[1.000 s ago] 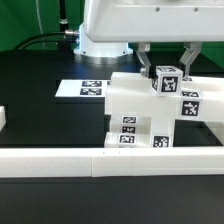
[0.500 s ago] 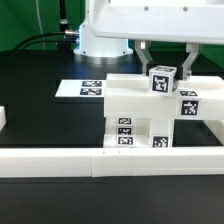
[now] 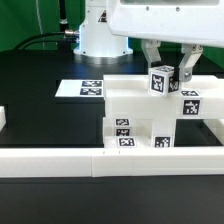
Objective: Assemble chair
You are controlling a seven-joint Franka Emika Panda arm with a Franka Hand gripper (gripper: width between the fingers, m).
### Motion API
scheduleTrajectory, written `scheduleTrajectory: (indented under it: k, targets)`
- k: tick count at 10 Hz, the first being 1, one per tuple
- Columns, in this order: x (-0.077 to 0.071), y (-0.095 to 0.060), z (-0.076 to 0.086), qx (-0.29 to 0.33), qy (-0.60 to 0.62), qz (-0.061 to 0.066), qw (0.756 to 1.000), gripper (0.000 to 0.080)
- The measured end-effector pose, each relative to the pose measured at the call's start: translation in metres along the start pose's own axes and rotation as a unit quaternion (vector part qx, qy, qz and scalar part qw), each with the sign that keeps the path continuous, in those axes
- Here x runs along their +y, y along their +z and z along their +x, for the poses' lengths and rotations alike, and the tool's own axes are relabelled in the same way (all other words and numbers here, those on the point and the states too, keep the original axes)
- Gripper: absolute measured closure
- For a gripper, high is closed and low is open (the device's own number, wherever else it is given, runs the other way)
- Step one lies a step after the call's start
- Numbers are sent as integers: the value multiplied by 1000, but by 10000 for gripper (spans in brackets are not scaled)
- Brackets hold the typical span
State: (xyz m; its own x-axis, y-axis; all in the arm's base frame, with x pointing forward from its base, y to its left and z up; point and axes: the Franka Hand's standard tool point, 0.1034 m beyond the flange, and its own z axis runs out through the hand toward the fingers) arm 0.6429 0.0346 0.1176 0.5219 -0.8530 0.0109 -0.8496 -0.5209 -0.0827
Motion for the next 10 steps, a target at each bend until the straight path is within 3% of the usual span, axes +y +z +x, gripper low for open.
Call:
scheduleTrajectory:
  k: [3, 5, 7, 8, 9, 10]
  targets:
    - [1, -1, -1, 1, 188, 33, 982, 515]
    - [0, 0, -3, -10, 283, 36, 958, 514]
    - [0, 0, -3, -10, 249, 35, 968, 506]
    - [-2, -1, -2, -10, 225, 35, 974, 307]
    - [-4, -2, -5, -9, 191, 37, 981, 307]
    - [-4, -1, -4, -8, 153, 37, 988, 183]
